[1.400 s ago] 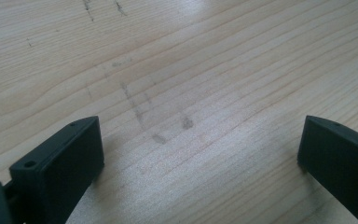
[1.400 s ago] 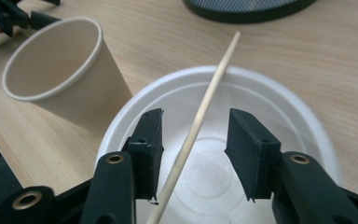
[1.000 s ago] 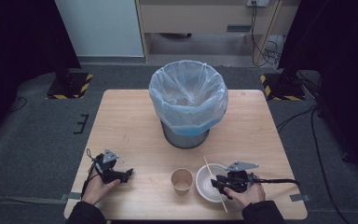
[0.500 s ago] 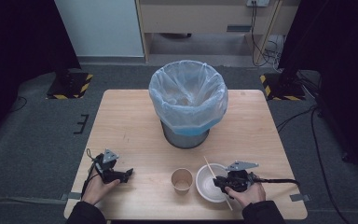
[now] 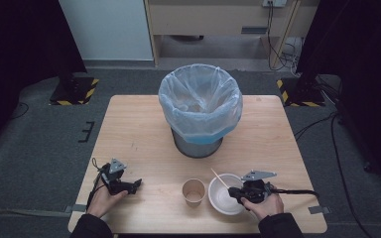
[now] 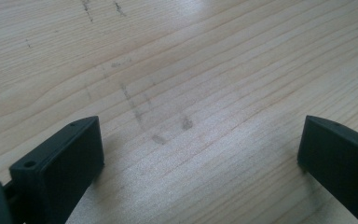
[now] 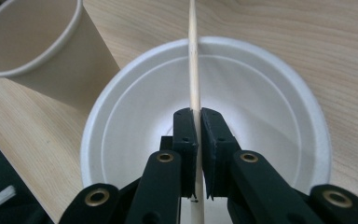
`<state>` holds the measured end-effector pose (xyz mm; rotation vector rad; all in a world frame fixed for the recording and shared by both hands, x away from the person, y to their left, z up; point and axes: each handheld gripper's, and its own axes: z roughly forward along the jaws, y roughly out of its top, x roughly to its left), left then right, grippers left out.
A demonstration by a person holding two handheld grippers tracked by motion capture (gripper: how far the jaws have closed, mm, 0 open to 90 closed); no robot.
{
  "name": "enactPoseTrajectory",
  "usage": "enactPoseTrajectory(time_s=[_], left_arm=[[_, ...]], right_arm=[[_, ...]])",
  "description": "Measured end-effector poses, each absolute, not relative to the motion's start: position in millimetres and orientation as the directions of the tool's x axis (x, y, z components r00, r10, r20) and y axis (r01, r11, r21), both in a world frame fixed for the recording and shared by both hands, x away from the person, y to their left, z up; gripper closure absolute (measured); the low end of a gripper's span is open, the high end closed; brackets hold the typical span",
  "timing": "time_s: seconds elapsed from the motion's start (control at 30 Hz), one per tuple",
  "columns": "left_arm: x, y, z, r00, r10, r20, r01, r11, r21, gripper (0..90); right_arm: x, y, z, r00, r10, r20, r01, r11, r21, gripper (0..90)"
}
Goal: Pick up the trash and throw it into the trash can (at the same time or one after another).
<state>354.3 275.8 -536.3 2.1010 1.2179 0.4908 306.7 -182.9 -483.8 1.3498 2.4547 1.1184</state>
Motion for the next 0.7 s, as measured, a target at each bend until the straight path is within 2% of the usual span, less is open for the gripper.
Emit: enactPoseTrajectory(time_s=[0.37, 0.7], left_arm=[[354.6, 275.8, -536.3, 0.5, 0.866, -0.003, 0.622, -0.357, 0.697, 0.0], [354.6, 275.7, -536.4, 0.5, 0.866, -0.003, 0.622, -0.357, 0.697, 0.0]], right_arm=[[308.8, -193.3, -467.9, -0.595, 0.763, 0.254, 0.626, 0.241, 0.742, 85.4], [311.5, -204.1, -452.5, -0.617, 0.742, 0.263, 0.525, 0.139, 0.84, 85.4]])
